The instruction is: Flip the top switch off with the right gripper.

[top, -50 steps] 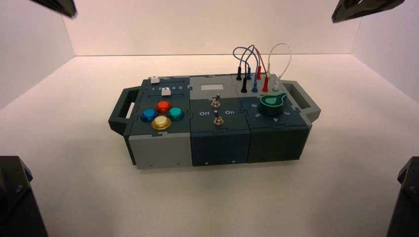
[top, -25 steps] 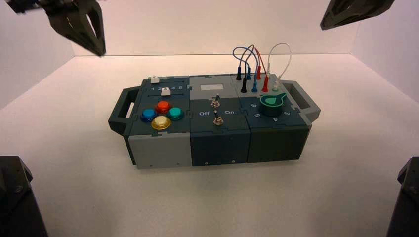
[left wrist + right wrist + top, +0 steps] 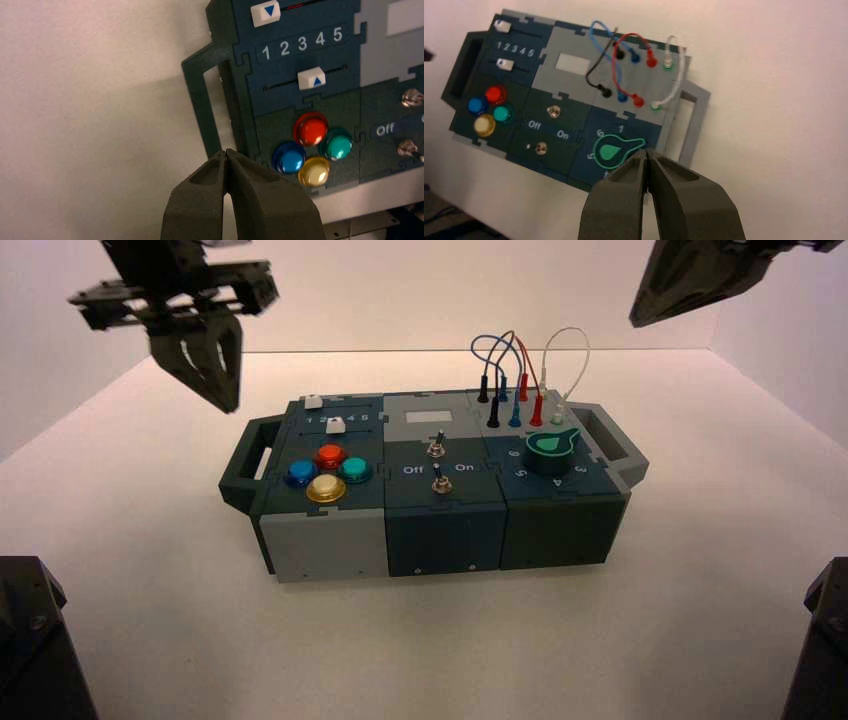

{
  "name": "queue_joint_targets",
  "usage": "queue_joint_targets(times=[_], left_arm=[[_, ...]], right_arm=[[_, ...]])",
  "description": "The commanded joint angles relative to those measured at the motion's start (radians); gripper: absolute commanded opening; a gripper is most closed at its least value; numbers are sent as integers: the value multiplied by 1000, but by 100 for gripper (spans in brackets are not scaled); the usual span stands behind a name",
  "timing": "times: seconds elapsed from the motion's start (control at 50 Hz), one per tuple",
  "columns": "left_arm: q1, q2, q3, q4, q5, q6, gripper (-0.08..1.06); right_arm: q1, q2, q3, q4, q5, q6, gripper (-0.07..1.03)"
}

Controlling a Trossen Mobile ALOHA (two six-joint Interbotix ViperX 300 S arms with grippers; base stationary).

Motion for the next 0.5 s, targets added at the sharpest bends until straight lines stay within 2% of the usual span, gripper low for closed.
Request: queue_joint_targets(times=[0.02, 0.5], left_arm=[[-5, 38, -41, -5, -20, 0, -3], [-5, 241, -103, -3, -52, 14, -3]], right_arm=[[21, 34, -48, 12, 5, 0, -2], [29, 121, -94, 18, 14, 0, -2]])
